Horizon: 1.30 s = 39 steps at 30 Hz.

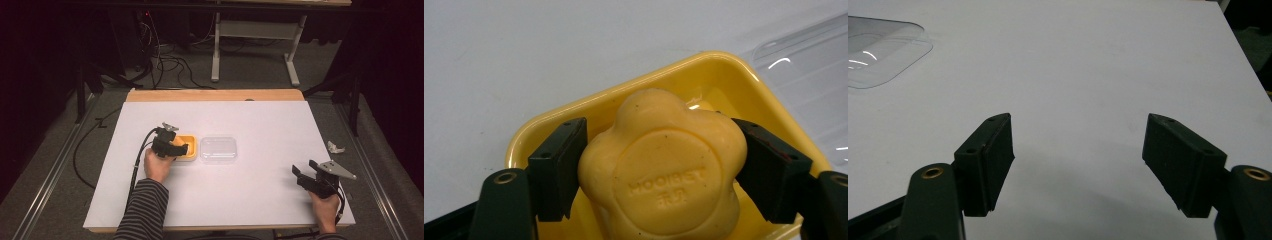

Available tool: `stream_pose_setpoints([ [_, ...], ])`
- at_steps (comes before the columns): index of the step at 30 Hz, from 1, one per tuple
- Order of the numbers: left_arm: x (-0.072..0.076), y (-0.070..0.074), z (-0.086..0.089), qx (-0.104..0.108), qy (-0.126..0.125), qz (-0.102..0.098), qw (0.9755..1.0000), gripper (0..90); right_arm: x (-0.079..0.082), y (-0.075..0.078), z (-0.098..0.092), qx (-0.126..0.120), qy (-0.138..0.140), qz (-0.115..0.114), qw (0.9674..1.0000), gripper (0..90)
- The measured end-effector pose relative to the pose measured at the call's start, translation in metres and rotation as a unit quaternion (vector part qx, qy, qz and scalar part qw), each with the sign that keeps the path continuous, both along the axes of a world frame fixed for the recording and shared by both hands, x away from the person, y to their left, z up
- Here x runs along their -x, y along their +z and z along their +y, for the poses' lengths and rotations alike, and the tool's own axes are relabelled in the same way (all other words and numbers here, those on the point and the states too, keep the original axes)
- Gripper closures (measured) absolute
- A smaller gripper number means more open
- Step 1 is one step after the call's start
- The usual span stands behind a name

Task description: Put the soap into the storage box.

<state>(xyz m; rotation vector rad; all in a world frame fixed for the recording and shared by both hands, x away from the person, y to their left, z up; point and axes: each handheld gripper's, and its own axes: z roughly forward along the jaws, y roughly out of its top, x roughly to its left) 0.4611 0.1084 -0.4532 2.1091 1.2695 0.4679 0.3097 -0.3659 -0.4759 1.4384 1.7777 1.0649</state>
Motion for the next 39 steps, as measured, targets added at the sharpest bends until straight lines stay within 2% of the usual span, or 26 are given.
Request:
stream_pose_setpoints([
  [5, -0.001, -0.003, -0.001, -0.006, 0.0, 0.002, 1.0, 26.2, 0.0, 0.0, 0.0, 0.0, 0.0, 0.003, 1.0, 28.9],
  [9, 0.001, 0.003, 0.002, 0.009, 0.006, -0.01, 0.9999, 22.7, 0.0, 0.0, 0.0, -0.001, 0.001, 0.003, 1.0, 28.9],
  [16, 0.007, 0.013, 0.009, 0.009, 0.007, -0.03, 0.9995, 19.9, 0.0, 0.0, 0.0, 0.0, 0.002, 0.002, 1.0, 28.9],
  [26, 0.027, 0.036, 0.017, 0.028, -0.013, -0.065, 0.9974, 20.0, 0.0, 0.0, 0.001, 0.002, 0.002, 0.004, 1.0, 29.0],
  [30, 0.035, 0.043, 0.019, 0.043, -0.015, -0.08, 0.9958, 20.3, 0.0, 0.0, 0.001, 0.003, 0.002, 0.003, 1.0, 29.0],
  [39, 0.052, 0.052, 0.025, 0.06, -0.017, -0.095, 0.9935, 20.6, 0.0, 0.0, 0.001, 0.004, 0.002, 0.003, 1.0, 29.0],
])
